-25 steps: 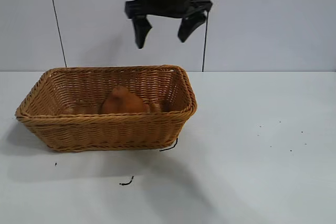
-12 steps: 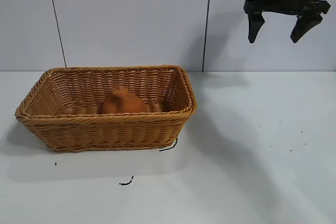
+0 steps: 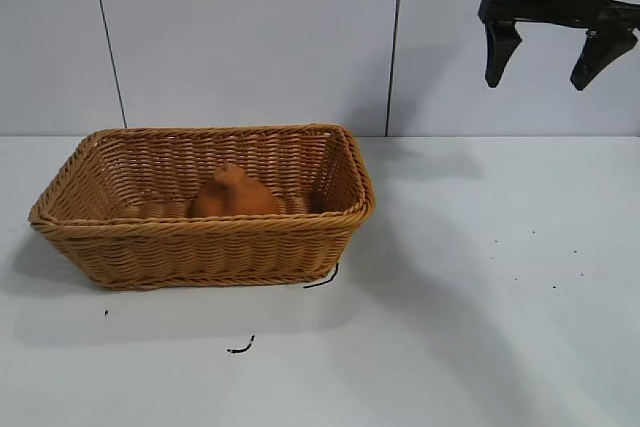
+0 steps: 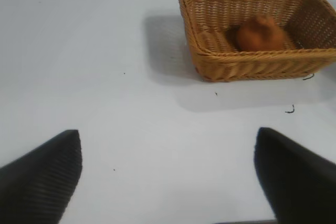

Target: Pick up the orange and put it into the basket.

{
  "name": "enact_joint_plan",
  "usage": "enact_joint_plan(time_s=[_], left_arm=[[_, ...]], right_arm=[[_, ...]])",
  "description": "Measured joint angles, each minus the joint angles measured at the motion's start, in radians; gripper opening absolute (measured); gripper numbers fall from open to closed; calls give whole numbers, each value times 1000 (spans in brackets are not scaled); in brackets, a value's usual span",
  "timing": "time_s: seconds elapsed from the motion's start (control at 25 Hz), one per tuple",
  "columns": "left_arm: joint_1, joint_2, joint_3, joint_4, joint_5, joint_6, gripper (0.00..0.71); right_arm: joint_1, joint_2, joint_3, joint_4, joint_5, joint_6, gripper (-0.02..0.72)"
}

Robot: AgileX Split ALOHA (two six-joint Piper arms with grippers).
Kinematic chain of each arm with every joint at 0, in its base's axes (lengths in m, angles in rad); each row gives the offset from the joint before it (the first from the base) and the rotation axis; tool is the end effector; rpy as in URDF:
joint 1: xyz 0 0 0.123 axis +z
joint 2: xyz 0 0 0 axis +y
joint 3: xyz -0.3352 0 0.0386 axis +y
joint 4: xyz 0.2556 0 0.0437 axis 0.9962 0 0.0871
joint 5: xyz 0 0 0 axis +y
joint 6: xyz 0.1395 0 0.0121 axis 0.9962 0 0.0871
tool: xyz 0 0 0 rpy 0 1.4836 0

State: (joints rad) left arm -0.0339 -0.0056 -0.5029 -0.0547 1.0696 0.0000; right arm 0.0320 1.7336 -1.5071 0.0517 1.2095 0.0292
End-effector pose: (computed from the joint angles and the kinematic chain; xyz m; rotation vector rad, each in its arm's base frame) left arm -0.0092 -0.0064 0.2585 0.0378 2.0442 -0.0866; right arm 0.3817 0.0190 0.2963 0.0147 2.9201 0.0835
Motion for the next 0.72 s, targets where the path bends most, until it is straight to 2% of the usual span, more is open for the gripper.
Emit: enact_joint_plan(time_s=[0.16, 0.4, 0.72], left_arm=[[0, 0, 0, 0, 0, 0, 639], [0, 0, 0, 0, 0, 0, 639], [0, 0, 0, 0, -1, 0, 639]], right_arm=[[0, -291, 273, 0, 3, -38, 683], [0, -702, 583, 0, 3, -71, 683], [0, -1266, 909, 0, -125, -80, 683]])
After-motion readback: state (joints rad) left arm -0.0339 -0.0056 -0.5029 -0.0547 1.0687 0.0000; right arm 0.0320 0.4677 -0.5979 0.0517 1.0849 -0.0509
